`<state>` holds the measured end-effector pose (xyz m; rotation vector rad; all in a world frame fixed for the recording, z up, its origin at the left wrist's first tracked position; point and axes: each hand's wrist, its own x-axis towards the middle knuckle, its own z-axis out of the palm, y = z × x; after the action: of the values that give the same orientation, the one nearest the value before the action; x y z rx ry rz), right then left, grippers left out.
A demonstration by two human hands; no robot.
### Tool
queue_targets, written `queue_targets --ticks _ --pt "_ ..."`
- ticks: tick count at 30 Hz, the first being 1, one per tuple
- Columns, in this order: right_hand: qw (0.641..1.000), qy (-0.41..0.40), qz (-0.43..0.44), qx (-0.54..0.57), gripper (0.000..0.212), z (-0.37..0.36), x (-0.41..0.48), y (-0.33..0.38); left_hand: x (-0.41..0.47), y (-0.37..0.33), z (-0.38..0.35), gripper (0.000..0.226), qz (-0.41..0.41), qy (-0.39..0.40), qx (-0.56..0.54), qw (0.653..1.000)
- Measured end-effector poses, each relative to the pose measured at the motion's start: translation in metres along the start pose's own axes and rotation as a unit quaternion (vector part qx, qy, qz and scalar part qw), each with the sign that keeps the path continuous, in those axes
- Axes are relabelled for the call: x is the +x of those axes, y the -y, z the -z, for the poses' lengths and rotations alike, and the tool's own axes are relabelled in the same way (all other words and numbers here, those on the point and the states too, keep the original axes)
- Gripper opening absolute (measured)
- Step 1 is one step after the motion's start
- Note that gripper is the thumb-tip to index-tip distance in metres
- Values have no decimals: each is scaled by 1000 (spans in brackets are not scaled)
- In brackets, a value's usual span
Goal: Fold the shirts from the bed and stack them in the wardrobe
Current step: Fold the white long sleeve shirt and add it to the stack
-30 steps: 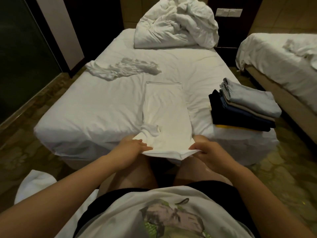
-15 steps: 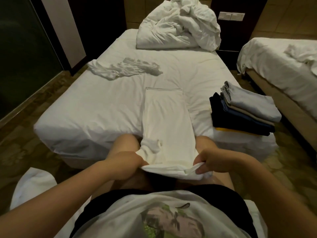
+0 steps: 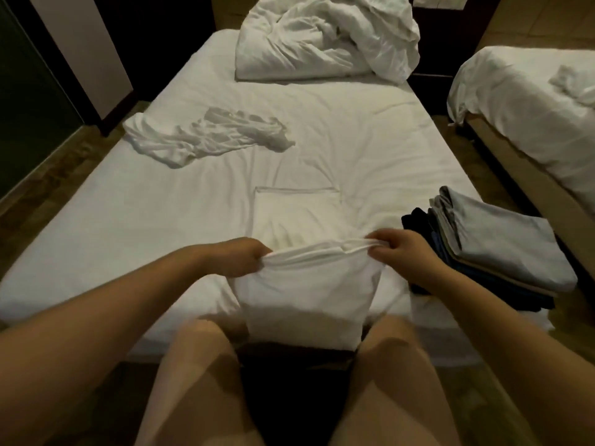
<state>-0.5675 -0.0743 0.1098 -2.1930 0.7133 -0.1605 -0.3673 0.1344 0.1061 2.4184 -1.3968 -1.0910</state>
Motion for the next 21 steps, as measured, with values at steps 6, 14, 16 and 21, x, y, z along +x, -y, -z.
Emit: queue_targets --ticks 6,14,16,21 --pt "987 -92 -57 118 27 -10 145 -19 118 39 70 31 58 12 -106 993" --pt "961 -34 -186 203 19 -76 261 -90 236 111 55 48 186 -38 -338 922" --pt "952 -57 -196 227 15 -86 265 -102 243 119 45 70 186 -86 -386 900" --pt "946 -95 -151 270 5 -74 273 -86 239 116 59 32 139 -93 -413 895"
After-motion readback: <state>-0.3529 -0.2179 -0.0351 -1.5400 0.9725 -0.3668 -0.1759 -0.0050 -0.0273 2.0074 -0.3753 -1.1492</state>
